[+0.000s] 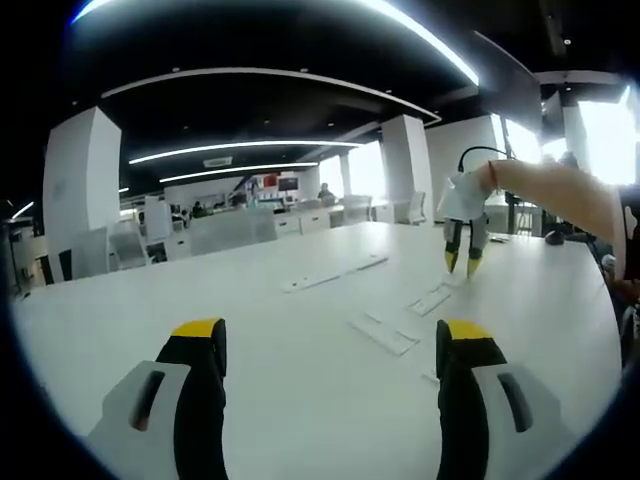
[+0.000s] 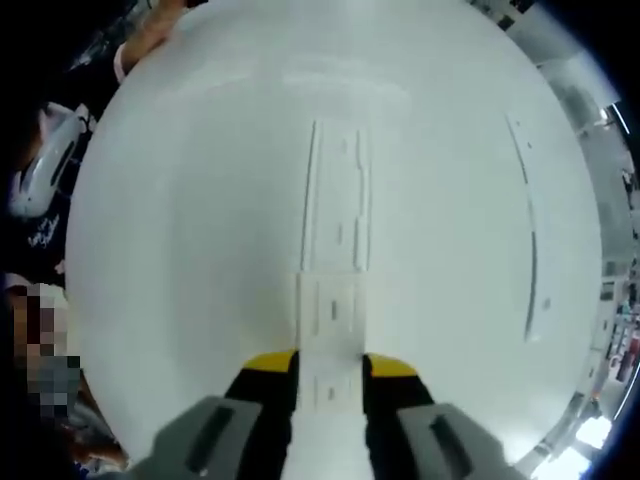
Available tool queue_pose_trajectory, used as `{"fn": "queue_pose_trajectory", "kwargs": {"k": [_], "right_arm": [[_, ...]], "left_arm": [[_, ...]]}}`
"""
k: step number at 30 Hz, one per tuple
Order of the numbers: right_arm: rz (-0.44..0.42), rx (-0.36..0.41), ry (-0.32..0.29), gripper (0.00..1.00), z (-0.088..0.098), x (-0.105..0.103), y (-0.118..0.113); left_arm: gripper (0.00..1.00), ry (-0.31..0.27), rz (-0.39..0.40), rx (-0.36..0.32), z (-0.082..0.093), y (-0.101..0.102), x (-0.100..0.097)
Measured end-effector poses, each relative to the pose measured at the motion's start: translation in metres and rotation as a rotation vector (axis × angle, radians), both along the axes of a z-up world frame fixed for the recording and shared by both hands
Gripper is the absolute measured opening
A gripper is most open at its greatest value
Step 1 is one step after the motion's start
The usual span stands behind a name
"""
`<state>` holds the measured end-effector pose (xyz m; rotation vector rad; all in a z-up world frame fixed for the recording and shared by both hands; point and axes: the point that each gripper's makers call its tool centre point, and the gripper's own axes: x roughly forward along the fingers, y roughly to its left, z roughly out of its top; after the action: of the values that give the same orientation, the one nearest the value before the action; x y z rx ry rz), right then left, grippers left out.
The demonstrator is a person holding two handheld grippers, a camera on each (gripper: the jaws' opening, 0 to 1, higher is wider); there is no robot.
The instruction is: Locate the socket holder cover, grip the socket holder cover, clip it into the socket holder slot.
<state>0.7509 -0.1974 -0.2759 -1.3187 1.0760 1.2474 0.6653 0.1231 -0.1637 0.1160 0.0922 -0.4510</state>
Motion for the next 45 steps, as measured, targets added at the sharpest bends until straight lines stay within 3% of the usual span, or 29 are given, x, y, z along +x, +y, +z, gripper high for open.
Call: {"fn": "queue_pose_trajectory", "kwargs": {"k": [45], "right_arm": [[-0.063, 0.020, 0.007, 0.27, -0.003, -0.007, 0.011]], "left_arm": [[0.84, 0.022, -0.003, 0.027, -0.010, -0.003, -0.001]]}}
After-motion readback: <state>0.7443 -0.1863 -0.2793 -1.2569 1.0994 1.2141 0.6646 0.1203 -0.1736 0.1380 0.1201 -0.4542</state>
